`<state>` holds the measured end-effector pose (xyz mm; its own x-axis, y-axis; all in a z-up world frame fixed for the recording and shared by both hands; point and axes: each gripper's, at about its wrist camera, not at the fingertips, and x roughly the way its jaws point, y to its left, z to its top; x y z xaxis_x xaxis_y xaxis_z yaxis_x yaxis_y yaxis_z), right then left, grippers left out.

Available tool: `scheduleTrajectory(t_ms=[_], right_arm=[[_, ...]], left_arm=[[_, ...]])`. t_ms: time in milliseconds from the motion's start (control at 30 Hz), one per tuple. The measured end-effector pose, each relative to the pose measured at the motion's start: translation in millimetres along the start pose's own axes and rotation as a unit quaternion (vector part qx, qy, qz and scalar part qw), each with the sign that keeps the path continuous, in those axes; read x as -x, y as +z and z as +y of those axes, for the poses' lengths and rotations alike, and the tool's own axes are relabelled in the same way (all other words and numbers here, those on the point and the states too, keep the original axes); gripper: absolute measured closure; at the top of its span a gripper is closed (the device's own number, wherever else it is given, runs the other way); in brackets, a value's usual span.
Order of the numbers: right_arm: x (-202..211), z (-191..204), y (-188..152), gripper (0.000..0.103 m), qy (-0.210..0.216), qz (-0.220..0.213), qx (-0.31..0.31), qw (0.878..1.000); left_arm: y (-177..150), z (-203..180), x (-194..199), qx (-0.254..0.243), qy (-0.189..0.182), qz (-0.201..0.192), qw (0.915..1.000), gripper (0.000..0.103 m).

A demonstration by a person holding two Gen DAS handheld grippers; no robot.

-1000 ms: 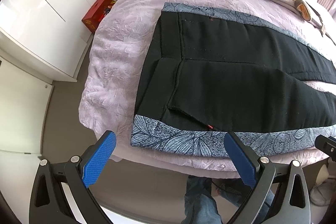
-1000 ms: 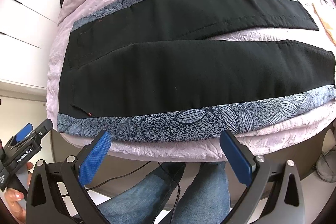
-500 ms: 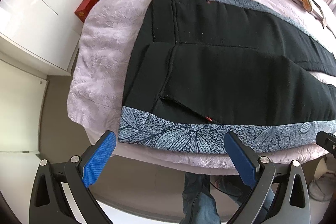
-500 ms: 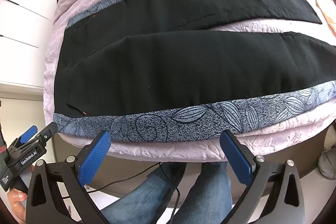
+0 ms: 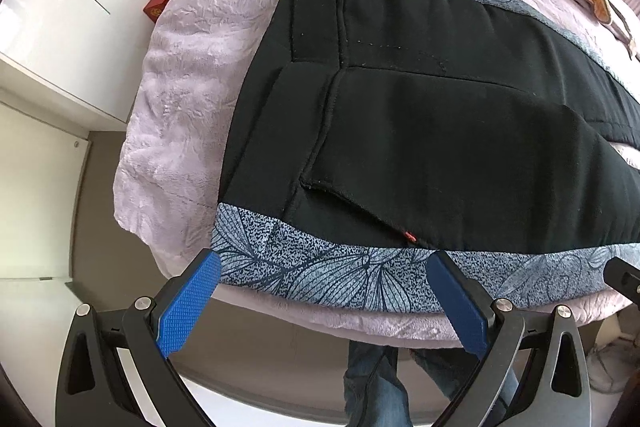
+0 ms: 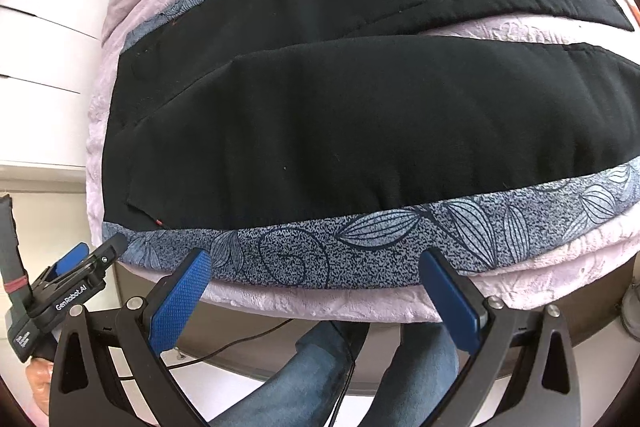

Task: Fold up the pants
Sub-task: 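Grasp the patterned hem with both grippers and lift it up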

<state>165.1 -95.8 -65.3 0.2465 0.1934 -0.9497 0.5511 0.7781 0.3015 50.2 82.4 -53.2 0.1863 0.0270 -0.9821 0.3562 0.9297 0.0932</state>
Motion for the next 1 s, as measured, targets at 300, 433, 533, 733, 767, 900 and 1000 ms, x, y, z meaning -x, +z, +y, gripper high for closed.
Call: scheduleTrajectory(t_ms=[300,433,533,733,767,900,1000], right_arm=[[-7.8,-3.5,-3.3,0.0,0.155,-0.002,-0.027,0.988],[-27.6,-3.8,-18.4,0.025,0.28,0.032,-0.05,0.958],[-50.1,-10.6,-31.2,0.047,0.314,0.065,-0.076,0.944],[-77.4,-27.9,-44.7,0.047,0.31,0.072,-0.114,0.941],[-78.3,-30.0,-43.3,0.047,0.318,0.066,-0.121,0.938],[-78.1,-26.2,-23.9,0.047,0.355,0.038,-0.145,0.923],[-56.3,-14.2,-6.6,0.047,0.381,0.011,-0.135,0.915]], left_arm=[[-5.8,21.6,-2.3,0.044,-0.076,-0.035,0.9955,0.0],[-13.6,34.9,-7.9,0.061,-0.13,-0.027,0.9893,0.007],[-19.9,40.0,-11.6,0.066,-0.155,-0.016,0.9855,0.013],[-34.5,44.3,-14.2,0.084,-0.187,-0.003,0.9787,0.013],[-36.3,44.2,-15.2,0.085,-0.19,-0.002,0.9781,0.013],[-40.8,41.9,-18.0,0.095,-0.214,0.006,0.9721,0.013],[-43.8,36.0,-23.0,0.122,-0.255,0.023,0.9589,0.013]])
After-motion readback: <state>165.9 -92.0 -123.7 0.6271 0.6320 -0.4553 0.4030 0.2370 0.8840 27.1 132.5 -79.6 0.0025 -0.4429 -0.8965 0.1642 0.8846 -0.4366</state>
